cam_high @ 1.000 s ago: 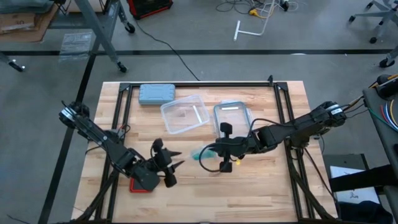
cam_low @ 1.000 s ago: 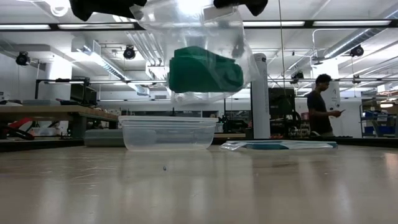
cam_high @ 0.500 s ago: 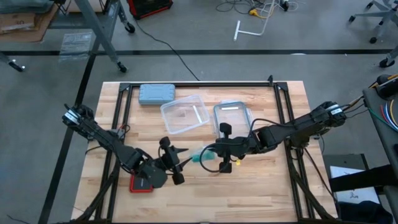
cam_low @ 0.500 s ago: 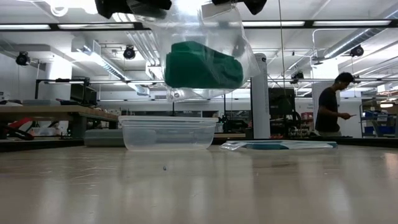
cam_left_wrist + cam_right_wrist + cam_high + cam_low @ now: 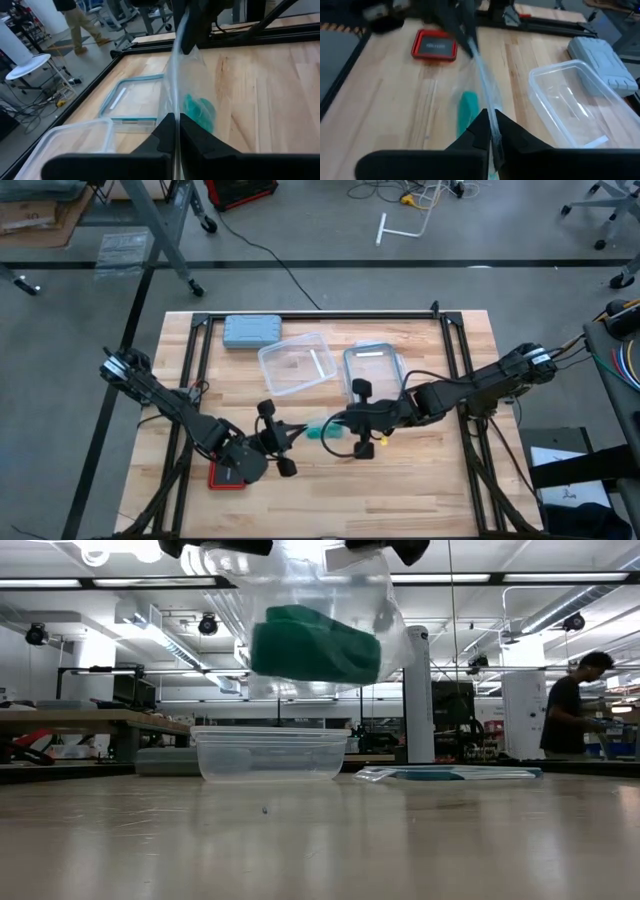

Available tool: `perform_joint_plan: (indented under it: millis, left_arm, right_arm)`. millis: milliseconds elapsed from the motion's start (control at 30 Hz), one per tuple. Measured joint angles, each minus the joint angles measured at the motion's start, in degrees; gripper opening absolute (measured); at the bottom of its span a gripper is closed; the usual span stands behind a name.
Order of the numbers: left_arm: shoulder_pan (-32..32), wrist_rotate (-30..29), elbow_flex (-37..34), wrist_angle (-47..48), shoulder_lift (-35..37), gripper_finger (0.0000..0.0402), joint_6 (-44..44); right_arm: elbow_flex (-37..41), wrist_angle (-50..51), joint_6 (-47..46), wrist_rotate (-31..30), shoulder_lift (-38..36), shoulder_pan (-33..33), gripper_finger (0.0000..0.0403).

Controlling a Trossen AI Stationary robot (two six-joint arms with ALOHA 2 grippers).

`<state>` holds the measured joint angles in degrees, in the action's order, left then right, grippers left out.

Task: Roll bandage
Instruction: Close the transparent zip bag

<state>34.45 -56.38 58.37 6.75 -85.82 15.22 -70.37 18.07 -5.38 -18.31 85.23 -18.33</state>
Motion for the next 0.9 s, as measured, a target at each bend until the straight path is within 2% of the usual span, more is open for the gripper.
perform_joint_plan:
  millis: [133, 233, 367, 500, 700, 900]
  left_arm:
    - [0.75, 0.71, 0.00, 0.94, 0.93, 0.0001, 0.43]
    - [0.82, 5.12, 0.00, 1.97, 1.43, 0.0001, 2.50]
    - [0.52, 10.60, 0.00, 6.32, 1.48, 0.0001, 8.41]
    - [0.54, 11.53, 0.00, 12.12, 1.48, 0.0000, 15.48]
    - [0.54, 12.41, -0.02, 13.37, 1.48, 0.0000, 16.42]
    - [0.54, 13.42, -0.02, 12.70, 1.48, 0.0000, 15.34]
  right_arm:
    - [-0.32, 4.73, 1.84, 0.33, -0.04, 0.00, 0.0033]
    - [-0.32, 7.62, 2.43, 0.33, -0.04, -0.02, 0.0062]
    - [-0.42, 7.74, 4.12, 0.31, -0.09, 0.00, 0.0101]
    - [-2.55, 9.90, 5.29, -0.66, -0.15, 0.00, 0.0131]
    - [-5.69, 9.74, 7.07, -0.06, 0.98, -0.13, 0.0151]
    - [-9.88, 9.56, 9.62, 3.13, 7.30, -0.15, 0.0152]
